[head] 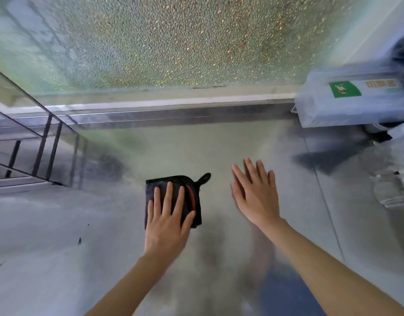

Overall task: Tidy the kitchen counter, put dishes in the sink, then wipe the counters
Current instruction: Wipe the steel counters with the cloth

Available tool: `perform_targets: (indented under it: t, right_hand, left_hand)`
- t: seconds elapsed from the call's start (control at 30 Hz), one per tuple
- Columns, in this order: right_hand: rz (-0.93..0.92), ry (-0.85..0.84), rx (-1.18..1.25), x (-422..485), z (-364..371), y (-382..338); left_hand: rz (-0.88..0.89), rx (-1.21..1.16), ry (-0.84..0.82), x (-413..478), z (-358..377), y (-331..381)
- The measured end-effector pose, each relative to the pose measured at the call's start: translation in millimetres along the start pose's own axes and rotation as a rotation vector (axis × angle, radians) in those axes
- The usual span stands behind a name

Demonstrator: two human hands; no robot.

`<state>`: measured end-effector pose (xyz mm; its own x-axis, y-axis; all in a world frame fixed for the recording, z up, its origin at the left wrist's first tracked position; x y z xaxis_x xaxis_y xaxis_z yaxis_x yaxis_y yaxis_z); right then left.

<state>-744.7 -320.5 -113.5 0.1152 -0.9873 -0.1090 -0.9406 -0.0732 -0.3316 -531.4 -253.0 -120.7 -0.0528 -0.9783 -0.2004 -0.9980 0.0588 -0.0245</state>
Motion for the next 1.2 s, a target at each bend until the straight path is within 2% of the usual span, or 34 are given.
perform_targets:
  t: [0.13,0.23,0.37,0.43,0.53,0.63,0.7,0.8,0.87,0.97,1.1,1.2]
  right_hand:
    - [0.004,-0.056,-0.037,0,12,3]
    - [0.008,-0.051,-0.034,1,13,3]
    - [0.001,-0.037,-0.022,1,11,0]
    - [0.007,-0.029,-0.009,2,9,1]
    - [0.012,-0.029,0.005,0,9,0]
    - [0.006,-0.030,0.010,0,9,0]
    - [0.004,-0.021,0.026,1,9,1]
    - [0.002,0.053,0.157,0,0,2]
    - [0.079,0.190,0.281,-3,-18,18]
    - [0.284,0.418,0.301,-14,-48,73]
    - [0.500,0.507,0.238,-42,-70,149]
    - [0.591,0.532,0.229,-68,-75,179]
  left_hand:
    - [0.064,0.060,-0.016,7,6,-8]
    - [-0.031,0.025,0.000,57,-8,-26]
    - [-0.135,-0.039,-0.069,110,-17,-19]
    - [-0.040,-0.010,-0.022,105,-17,-3]
    - [0.198,0.066,0.064,51,-11,28]
    - [0.317,0.075,0.054,18,-2,40]
    - [0.289,0.090,0.061,32,-2,37]
    - [0.131,0.050,0.016,74,-11,33]
    - [0.051,0.017,-0.008,96,-18,38]
    - [-0.004,-0.013,-0.019,119,-25,55]
    - [-0.075,-0.055,-0.035,141,-30,83]
    - [0.001,-0.068,-0.038,145,-32,134]
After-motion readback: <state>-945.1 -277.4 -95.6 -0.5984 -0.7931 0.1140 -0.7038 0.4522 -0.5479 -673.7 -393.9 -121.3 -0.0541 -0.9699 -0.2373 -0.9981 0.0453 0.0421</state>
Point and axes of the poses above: each hand's wrist, its own x-axis towards the middle knuckle, its own z-axis out of the palm, y = z × x, the point moved 9 cm from there along x, towards the middle knuckle, and after that the axes turned 13 degrees about x, right-handed, at the moved point
